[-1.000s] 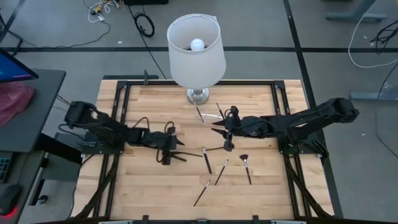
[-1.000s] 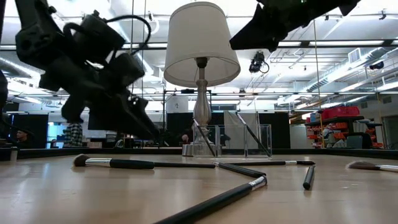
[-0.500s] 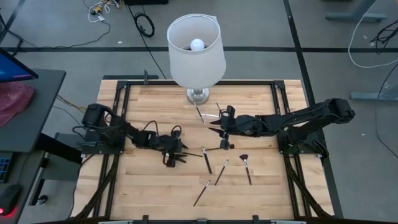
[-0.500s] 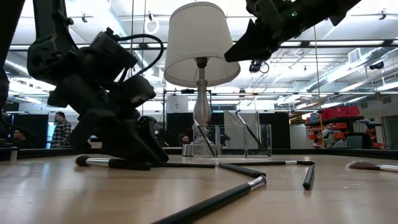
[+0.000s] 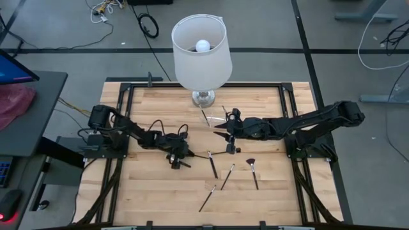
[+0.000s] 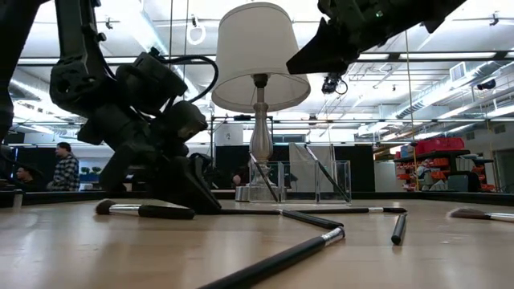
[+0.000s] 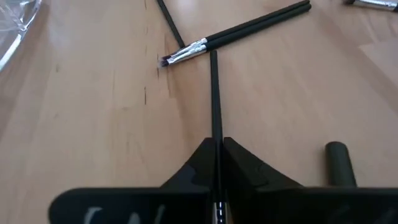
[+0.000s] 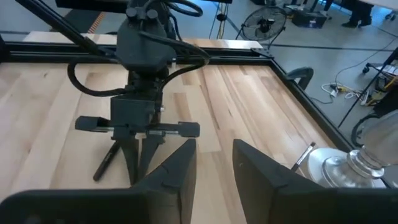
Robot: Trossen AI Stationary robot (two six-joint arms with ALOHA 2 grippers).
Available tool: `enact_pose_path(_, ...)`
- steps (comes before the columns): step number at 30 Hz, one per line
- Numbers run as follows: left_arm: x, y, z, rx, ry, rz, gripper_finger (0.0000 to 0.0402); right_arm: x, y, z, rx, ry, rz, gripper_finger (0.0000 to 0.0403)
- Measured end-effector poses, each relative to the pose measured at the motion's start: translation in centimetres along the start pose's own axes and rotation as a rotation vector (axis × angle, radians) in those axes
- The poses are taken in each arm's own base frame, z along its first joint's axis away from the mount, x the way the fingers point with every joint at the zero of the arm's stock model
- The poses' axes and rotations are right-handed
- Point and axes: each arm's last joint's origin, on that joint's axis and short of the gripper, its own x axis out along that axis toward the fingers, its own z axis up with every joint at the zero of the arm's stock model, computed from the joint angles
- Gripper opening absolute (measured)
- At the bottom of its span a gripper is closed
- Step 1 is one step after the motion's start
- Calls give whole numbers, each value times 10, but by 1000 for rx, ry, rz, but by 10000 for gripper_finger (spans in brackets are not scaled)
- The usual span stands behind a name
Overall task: Put items in baskets/containers
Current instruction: Put the black liner brush into the transparent organizer
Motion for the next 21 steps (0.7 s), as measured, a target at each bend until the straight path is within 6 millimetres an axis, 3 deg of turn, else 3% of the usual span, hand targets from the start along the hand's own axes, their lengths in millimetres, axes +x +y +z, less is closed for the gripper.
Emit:
enact_pose_path(4,-10,1,8,4,-9,1,10,8,4,-6,-18,27,41,107)
enact_pose_path(13,-36,6,26,79,99,83,15,53,-1,-27,-35,35,91,107)
enact_pose_path(21,-36,11,57,165,127,99,20,109,3,-40,57,147,210,107)
